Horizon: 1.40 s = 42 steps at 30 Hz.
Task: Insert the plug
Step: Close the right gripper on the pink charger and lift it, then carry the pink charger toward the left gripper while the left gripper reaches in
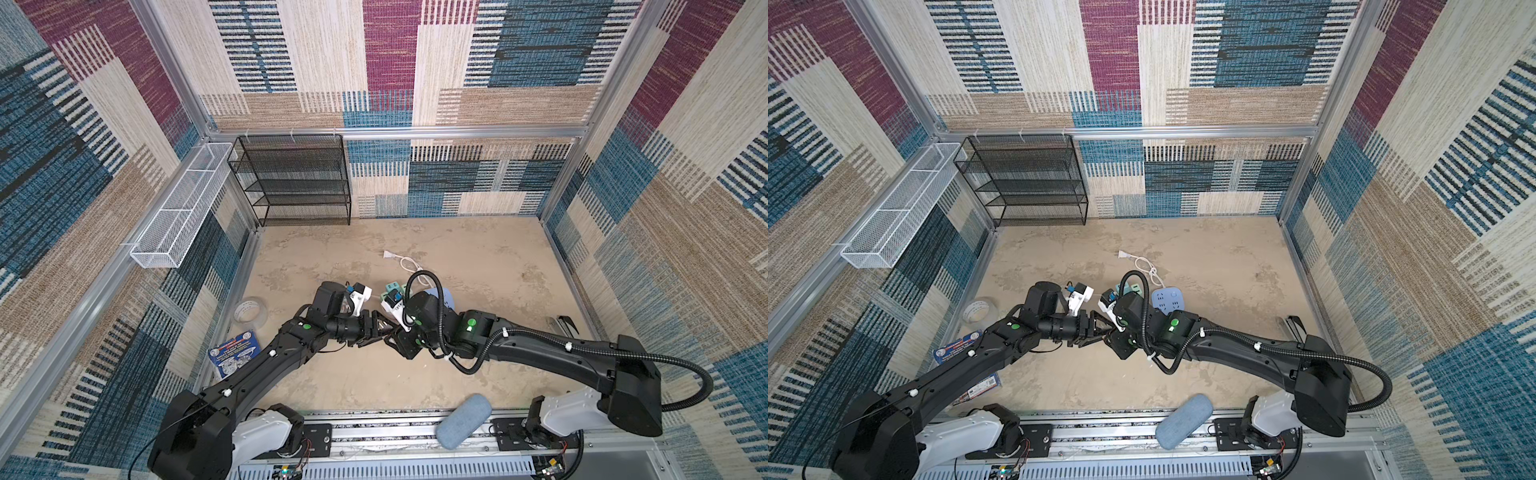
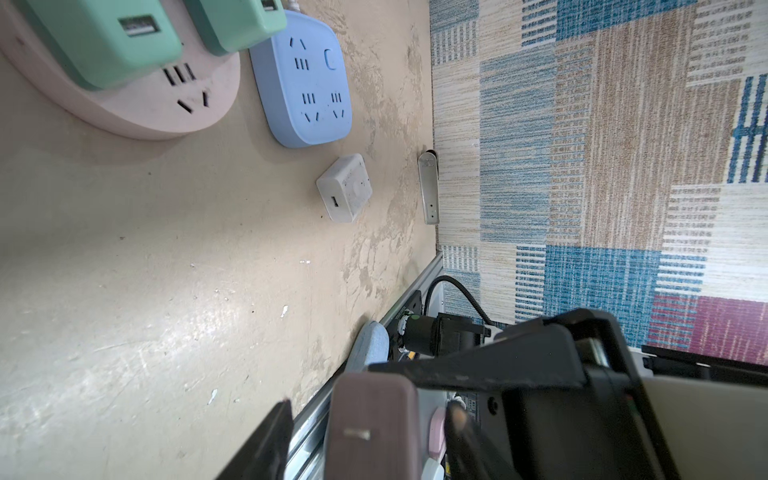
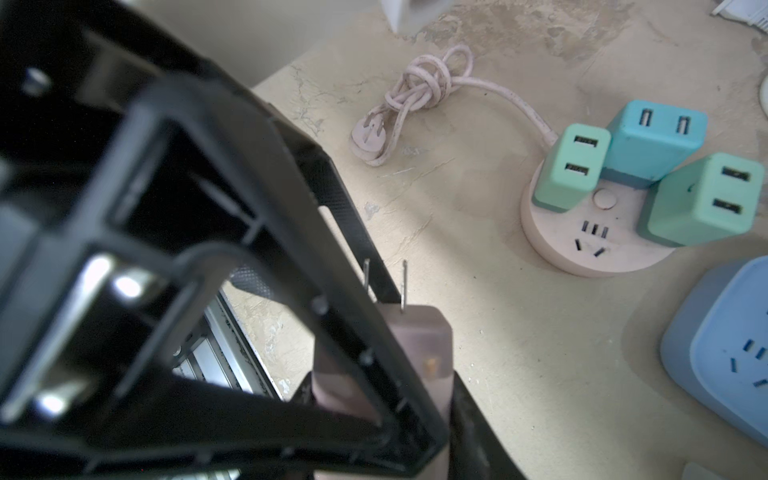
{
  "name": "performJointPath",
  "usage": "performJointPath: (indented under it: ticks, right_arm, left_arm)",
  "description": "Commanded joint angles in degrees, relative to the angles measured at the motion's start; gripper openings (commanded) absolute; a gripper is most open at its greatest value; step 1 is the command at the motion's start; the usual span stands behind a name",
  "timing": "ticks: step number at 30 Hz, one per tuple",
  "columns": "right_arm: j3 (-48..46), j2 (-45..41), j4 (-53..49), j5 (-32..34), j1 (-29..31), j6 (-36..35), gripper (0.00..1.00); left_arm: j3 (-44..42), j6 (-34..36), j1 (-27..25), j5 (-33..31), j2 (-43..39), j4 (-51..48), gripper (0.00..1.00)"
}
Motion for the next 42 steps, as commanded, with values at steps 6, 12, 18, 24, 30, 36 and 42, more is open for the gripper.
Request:
performJointPath:
  ticks: [6, 12, 18, 24, 30, 36, 42]
  right_arm:
    - [1.2, 0.8, 0.9, 1.5, -0.1, -0.2, 0.00]
    - [0.6, 0.6, 1.2, 1.3, -0.4, -0.2, 0.00]
    - [0.2, 0.0, 0.8, 1.2, -0.7, 0.1, 0.00]
    - [0.1, -0.7, 0.5, 1.3, -0.7, 0.3, 0.00]
    - [0.0, -0.6, 1.3, 1.3, -0.7, 0.5, 0.10]
    - [0.8, 0.9, 4.3, 0.4, -0.8, 2.4, 0.65]
    - [-1.1, -3.8, 8.7, 11.8, -1.2, 6.1, 0.79]
  left_arm:
    - [-0.4, -0.1, -0.5, 1.3, 0.7, 1.8, 0.45]
    - [-0.4, -0.2, -0.5, 1.1, 0.8, 1.8, 0.37]
    - [-0.7, -0.1, -0.5, 0.7, 0.3, 1.7, 0.40]
    - [-0.3, -0.1, -0.5, 0.8, 0.6, 2.0, 0.40]
    - [-0.6, -1.1, -0.5, 1.5, 1.1, 3.5, 0.04]
    - [-2.2, -5.0, -0.5, 1.7, 1.8, 8.2, 0.00]
    - [-5.0, -12.1, -0.3, -3.7, 1.3, 12.2, 0.00]
